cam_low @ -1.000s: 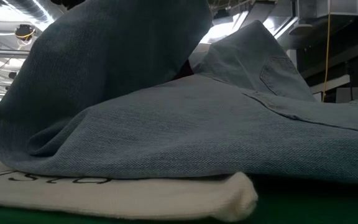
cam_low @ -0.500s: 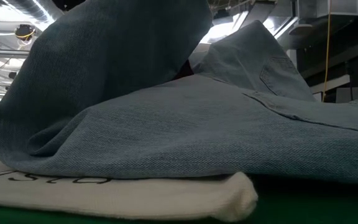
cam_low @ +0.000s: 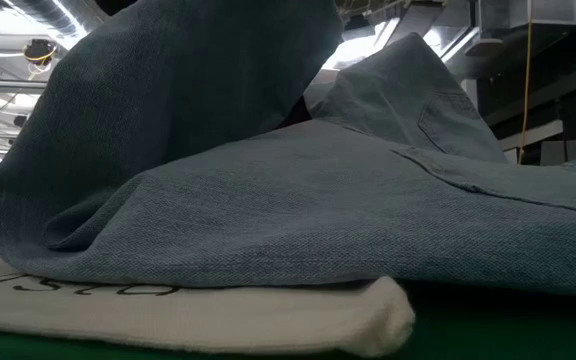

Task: Fold Laundry from Bin
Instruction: Fold the light blue jeans

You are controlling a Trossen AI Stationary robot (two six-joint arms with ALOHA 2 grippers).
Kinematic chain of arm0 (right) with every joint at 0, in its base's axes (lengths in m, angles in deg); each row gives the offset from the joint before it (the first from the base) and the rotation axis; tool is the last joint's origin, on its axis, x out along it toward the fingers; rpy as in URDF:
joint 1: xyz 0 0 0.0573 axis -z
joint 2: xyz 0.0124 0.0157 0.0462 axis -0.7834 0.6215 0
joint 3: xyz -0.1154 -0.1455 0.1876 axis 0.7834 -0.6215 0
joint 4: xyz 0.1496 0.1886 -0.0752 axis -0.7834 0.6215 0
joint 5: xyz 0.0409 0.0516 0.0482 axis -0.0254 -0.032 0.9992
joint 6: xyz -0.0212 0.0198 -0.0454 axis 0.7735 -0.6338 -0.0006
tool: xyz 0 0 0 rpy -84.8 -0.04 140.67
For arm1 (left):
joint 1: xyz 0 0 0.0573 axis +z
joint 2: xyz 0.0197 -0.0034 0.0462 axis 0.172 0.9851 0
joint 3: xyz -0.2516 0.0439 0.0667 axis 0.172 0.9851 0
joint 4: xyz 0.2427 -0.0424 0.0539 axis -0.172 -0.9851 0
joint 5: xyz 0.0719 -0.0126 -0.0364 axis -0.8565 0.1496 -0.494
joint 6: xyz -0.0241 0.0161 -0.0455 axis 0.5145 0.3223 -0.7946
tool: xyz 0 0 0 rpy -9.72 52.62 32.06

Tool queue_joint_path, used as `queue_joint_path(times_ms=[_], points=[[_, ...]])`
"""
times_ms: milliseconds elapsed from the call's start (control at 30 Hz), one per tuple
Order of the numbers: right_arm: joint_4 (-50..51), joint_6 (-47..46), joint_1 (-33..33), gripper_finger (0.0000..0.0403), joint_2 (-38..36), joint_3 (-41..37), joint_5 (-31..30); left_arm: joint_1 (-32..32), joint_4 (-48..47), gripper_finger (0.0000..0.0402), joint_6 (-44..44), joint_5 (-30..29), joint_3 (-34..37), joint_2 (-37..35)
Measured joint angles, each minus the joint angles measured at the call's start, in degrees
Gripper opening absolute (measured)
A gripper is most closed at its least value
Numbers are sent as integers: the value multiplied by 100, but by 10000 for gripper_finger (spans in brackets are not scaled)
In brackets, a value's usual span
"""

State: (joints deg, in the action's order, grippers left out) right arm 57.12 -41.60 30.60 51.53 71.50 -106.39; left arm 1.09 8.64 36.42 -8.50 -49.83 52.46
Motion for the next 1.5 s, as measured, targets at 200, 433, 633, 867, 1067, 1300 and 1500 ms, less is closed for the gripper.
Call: queue_joint_path(times_ms=[200,433,633,867,1067,1300,1500], points=[[-23,0,-2,17,0,2,16,-166,121,1,40,-106,-219,-252],[-675,2,-9,17,0,2,22,-488,131,1,44,-103,-983,-507],[-869,76,-7,17,2,214,15,-948,-163,0,12,-96,-2004,-527],[-877,149,-7,17,2,544,347,-1601,-1137,0,-1112,431,-2937,-530],[-892,164,-7,17,2,568,707,-2112,-2209,0,-3244,1824,-3152,-526],[-1026,167,17,17,9,568,807,-2610,-3288,0,-6770,3198,-3152,-468],[-1391,142,20,17,157,562,767,-2872,-3848,1,-8798,3851,-3122,-480]])
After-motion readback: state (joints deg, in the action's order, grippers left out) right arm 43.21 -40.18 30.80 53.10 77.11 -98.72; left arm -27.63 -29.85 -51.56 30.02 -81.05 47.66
